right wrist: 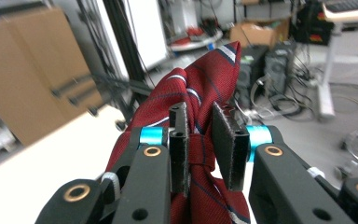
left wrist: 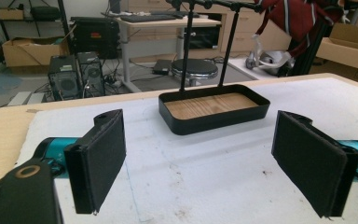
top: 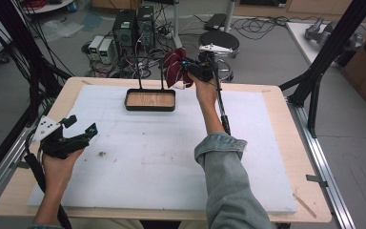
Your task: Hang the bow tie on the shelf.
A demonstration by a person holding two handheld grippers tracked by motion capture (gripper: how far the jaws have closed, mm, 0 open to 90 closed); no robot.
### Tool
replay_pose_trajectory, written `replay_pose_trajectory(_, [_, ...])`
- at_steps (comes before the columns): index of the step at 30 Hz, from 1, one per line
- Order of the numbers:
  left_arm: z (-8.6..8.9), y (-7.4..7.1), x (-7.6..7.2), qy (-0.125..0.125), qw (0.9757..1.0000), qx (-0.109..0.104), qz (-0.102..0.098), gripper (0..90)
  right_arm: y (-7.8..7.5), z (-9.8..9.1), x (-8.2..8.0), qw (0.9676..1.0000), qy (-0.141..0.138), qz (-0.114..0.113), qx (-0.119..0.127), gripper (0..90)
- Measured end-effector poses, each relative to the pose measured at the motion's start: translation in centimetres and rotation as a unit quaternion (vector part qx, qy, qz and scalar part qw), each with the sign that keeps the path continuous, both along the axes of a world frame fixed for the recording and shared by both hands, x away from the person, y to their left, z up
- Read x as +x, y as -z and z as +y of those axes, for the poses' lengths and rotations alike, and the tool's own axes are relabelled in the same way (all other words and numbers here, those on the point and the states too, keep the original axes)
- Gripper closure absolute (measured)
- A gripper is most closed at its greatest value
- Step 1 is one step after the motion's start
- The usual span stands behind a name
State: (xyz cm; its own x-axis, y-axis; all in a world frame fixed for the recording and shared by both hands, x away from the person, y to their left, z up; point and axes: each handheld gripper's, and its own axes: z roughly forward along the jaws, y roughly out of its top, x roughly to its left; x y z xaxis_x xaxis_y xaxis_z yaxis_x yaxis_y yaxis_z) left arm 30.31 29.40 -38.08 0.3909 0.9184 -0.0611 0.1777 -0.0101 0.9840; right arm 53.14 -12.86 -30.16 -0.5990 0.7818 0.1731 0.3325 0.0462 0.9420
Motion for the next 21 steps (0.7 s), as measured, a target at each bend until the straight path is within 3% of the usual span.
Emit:
replay_pose_trajectory(8, [0.1, 0.0, 0.0, -0.001, 1.0, -0.001, 0.0, 18.0, 1.6, -0.5, 0.2, 0.9991, -0.014, 0.021, -0.034, 76.4])
replay_pose_trajectory(13, [-0.1, 0.1, 0.0, 0.0, 1.0, 0.001, 0.001, 17.9, 2.3, -0.6, 0.2, 0.9986, -0.023, 0.02, -0.042, 76.3])
replay_pose_trajectory(21, [-0.2, 0.2, 0.1, 0.002, 1.0, 0.002, 0.003, 17.9, 3.7, -0.1, 0.1, 0.9959, -0.025, 0.029, -0.082, 76.3])
